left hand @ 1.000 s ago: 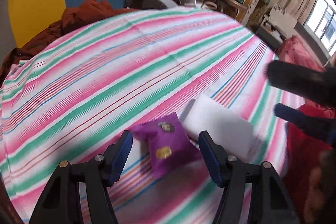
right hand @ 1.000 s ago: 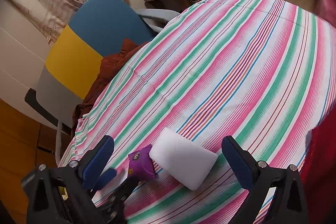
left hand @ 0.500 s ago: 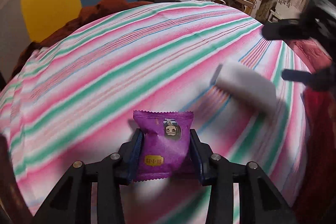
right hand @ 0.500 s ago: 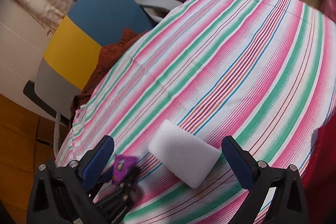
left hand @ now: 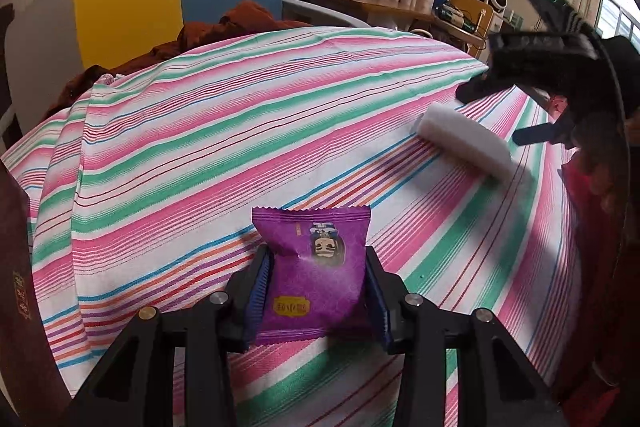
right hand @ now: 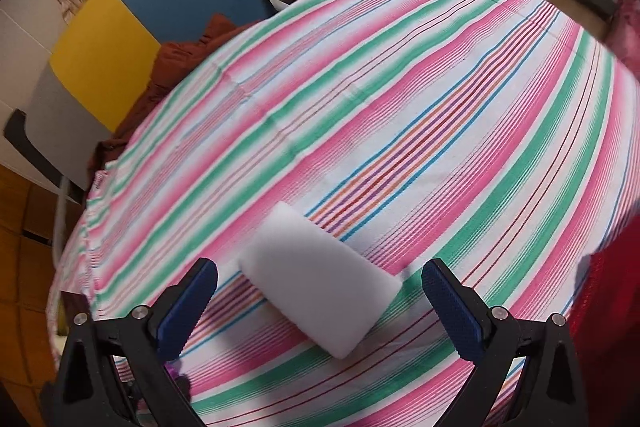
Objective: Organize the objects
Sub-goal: 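Grasp the purple candy packet with the left gripper, then grasp the white block with the right gripper, then carry the purple packet into the tray while the right gripper carries the white block there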
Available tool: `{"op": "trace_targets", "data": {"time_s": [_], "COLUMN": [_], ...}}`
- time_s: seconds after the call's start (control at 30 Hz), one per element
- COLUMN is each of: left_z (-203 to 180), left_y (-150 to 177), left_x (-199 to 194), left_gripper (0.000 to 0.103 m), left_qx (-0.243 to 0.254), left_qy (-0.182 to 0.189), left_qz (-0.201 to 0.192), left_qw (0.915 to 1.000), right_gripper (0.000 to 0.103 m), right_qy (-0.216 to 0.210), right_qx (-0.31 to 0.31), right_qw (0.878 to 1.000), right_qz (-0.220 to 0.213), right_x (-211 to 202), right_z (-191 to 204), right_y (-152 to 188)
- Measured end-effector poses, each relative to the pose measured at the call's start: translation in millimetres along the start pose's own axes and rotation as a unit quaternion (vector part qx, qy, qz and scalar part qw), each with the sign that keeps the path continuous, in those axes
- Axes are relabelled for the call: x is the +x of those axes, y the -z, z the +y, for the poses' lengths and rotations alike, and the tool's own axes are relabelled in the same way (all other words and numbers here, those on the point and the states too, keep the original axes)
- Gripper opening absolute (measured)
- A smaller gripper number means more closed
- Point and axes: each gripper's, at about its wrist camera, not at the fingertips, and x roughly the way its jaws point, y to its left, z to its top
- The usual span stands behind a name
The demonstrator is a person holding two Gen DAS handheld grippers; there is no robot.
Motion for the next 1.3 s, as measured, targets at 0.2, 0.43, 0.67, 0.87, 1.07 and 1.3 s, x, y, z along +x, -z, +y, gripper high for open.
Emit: {"op": "trace_targets", "data": {"time_s": [0.2,0.43,0.67,0.87,1.07,1.3], "left_z": [-2,3,2,0,-2,-5], "left_y": [0,0,0,0,0,-1], "left_x": [3,6,5,6,6,6], "left_gripper": [0.045,0.045,0.045,0.045,0.045,0.044], "left_qx": [-0.001,-0.010,-0.009,-0.004,0.004,0.010], "left_qy": [0.001,0.013,0.013,0.006,-0.004,-0.010], "left_qz": [-0.006,-0.007,-0.008,-0.009,-0.010,-0.007], "left_qw": [1.0000,0.9998,0.9998,0.9999,0.9999,0.9999], "right_gripper": [0.103,0.103,0.081,0.075,0.077,0.078], "right_qy": [0.045,0.107,0.116,0.087,0.024,0.032], "right_qx": [-0.073,-0.140,-0.150,-0.153,-0.174,-0.195], "right_qw": [0.996,0.983,0.981,0.984,0.983,0.978], "right_qz": [0.029,0.053,0.052,0.035,0.050,0.067], "right_x": [19,39,37,26,23,31], "right_z": [25,42,42,44,47,57], "right_y": [4,11,12,11,18,33]}}
